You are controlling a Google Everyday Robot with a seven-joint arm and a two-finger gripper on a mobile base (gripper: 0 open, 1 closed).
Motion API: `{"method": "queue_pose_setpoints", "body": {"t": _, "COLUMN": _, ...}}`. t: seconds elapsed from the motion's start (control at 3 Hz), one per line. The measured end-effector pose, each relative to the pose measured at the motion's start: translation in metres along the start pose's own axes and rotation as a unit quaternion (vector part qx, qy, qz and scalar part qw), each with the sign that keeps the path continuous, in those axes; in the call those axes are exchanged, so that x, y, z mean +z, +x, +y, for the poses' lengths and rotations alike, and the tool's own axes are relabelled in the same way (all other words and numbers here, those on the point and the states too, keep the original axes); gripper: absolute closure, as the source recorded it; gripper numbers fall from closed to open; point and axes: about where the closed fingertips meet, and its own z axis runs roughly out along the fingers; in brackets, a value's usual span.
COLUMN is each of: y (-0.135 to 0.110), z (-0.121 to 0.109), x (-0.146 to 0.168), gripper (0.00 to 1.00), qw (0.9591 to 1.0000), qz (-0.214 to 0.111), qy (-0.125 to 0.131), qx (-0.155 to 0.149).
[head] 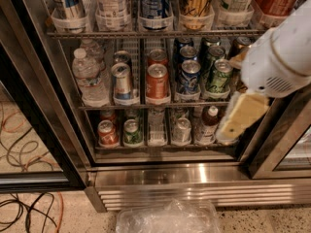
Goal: Pick coke can from top shelf of fridge
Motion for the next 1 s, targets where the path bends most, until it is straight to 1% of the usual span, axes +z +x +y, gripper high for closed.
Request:
{"method": "queue_pose_setpoints", "body": {"t": 0.33, "y": -0.039, "z": 0.009, "x": 0.032, "gripper": 0.00, "qw": 0.9982, "qz": -0.058, "qy": 0.014, "qx": 0.007}}
{"method": "queue_pose_setpoints", "body": {"t": 0.67, "y": -0.051, "z": -0.007, "x": 0.031, "gripper": 0.00, "qw": 0.9957, "qz": -0.079, "qy": 0.048, "qx": 0.007}}
{"method": "queue_pose_setpoints", "body": {"t": 1.0, "y": -0.051, "z": -0.007, "x": 0.031, "gripper": 0.00, "qw": 0.9957, "qz": -0.079, "qy": 0.048, "qx": 0.007}}
